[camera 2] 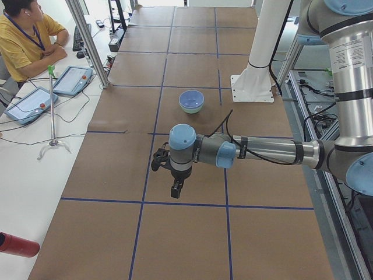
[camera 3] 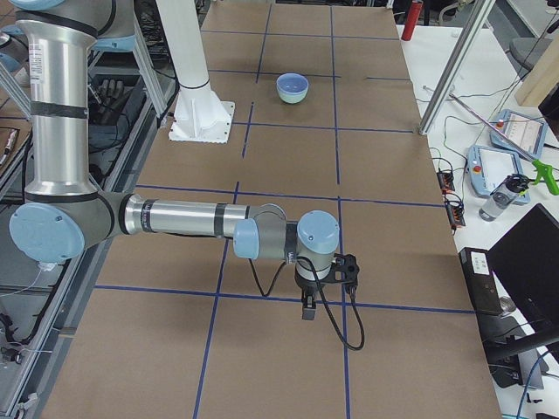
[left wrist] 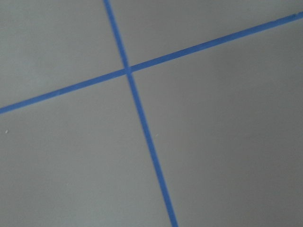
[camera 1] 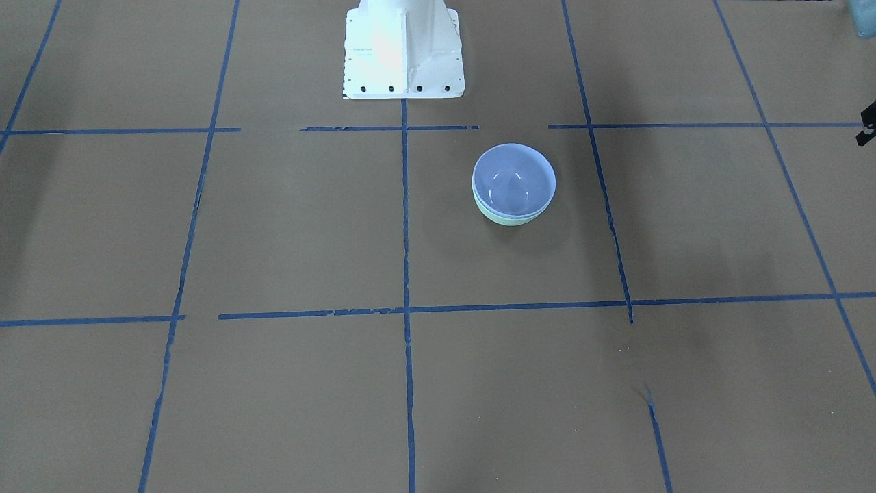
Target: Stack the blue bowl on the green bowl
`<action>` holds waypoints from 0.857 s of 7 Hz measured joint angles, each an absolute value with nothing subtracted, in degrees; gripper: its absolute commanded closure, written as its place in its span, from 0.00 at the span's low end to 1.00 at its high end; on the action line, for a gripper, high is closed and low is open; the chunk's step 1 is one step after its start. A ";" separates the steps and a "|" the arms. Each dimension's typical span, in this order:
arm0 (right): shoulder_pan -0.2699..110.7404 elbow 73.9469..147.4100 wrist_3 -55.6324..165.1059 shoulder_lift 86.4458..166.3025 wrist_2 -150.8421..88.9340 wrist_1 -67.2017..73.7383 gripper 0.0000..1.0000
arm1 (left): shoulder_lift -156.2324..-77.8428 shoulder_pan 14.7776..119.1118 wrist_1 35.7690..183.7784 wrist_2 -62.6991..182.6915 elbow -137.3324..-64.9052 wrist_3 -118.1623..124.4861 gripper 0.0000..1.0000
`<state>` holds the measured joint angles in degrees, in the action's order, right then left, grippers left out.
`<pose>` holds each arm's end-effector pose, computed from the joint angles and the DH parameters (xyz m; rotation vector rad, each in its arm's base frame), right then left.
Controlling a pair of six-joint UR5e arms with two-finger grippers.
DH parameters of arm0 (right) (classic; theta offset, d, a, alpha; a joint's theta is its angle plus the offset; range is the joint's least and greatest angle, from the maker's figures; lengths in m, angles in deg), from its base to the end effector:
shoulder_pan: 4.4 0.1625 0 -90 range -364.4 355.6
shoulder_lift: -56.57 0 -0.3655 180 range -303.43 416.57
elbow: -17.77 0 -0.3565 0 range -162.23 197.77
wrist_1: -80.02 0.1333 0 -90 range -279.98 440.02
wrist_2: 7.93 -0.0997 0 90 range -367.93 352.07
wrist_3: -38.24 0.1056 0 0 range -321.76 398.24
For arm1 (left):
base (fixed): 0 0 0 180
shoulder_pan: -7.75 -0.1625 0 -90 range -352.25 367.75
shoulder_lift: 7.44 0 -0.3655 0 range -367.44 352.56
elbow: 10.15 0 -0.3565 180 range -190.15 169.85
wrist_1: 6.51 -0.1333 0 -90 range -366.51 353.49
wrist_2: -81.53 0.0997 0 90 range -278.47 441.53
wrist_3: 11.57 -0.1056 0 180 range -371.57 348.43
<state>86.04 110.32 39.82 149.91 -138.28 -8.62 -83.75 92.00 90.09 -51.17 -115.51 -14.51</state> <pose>0.0683 -0.4352 0.6118 0.0025 -0.7043 0.0303 -0.0233 -0.3839 0.5697 0.1195 0.7483 0.1981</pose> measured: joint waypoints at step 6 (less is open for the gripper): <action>86.04 110.32 39.82 149.91 -138.27 -8.58 0.00 | -83.32 93.02 88.85 -53.44 -113.64 -15.16 0.00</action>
